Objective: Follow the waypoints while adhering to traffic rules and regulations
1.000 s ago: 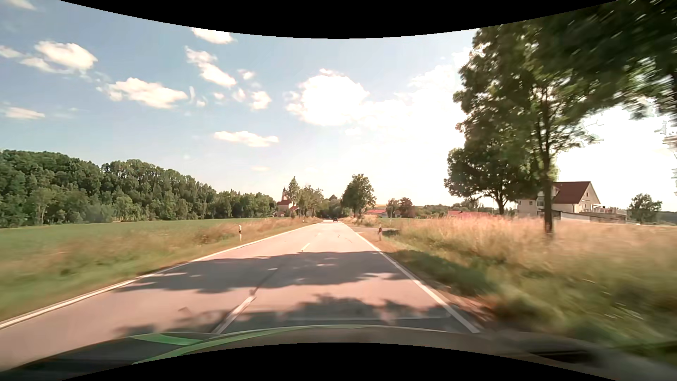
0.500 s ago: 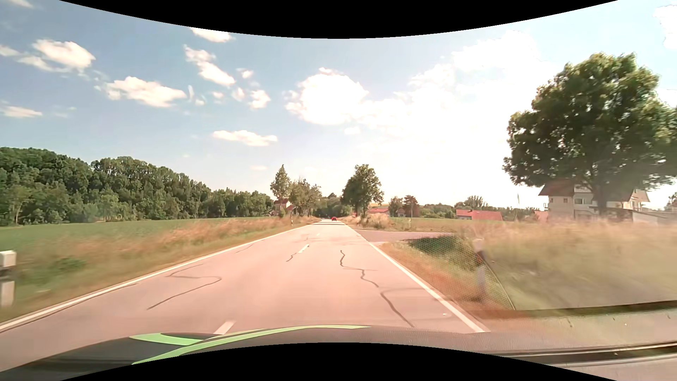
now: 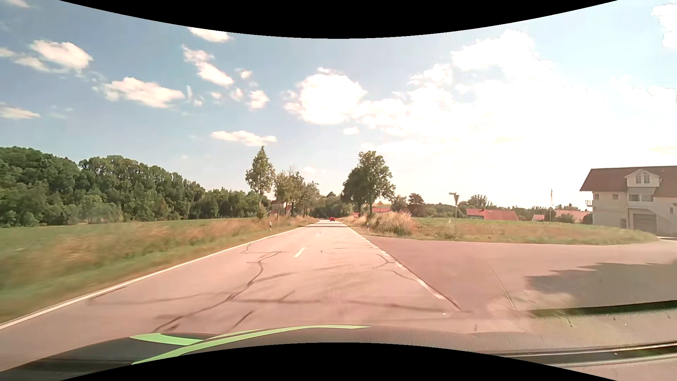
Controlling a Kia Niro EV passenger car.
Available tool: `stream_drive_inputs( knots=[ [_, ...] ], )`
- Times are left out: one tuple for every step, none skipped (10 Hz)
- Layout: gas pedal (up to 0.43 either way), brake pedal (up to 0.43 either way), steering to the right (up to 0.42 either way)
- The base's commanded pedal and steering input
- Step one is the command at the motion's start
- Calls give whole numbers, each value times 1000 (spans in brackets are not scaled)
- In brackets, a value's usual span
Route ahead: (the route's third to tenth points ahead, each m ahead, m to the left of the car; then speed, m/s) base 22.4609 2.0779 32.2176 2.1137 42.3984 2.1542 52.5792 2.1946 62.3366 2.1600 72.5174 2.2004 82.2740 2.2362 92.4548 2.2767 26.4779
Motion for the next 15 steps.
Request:
stream_drive_inputs(
  knots=[
    [0, 0, 0],
    [0, 0, 0],
    [0, 0, 0],
    [0, 0, 0],
    [0, 0, -1],
    [0, 0, -1],
    [0, 0, 0],
    [0, 0, 0],
    [0, 0, -1],
    [0, 61, -1],
    [0, 91, -1],
    [0, 104, -1],
    [0, 110, -1],
    [0, 116, -2],
    [0, 140, -2]
  ],
)
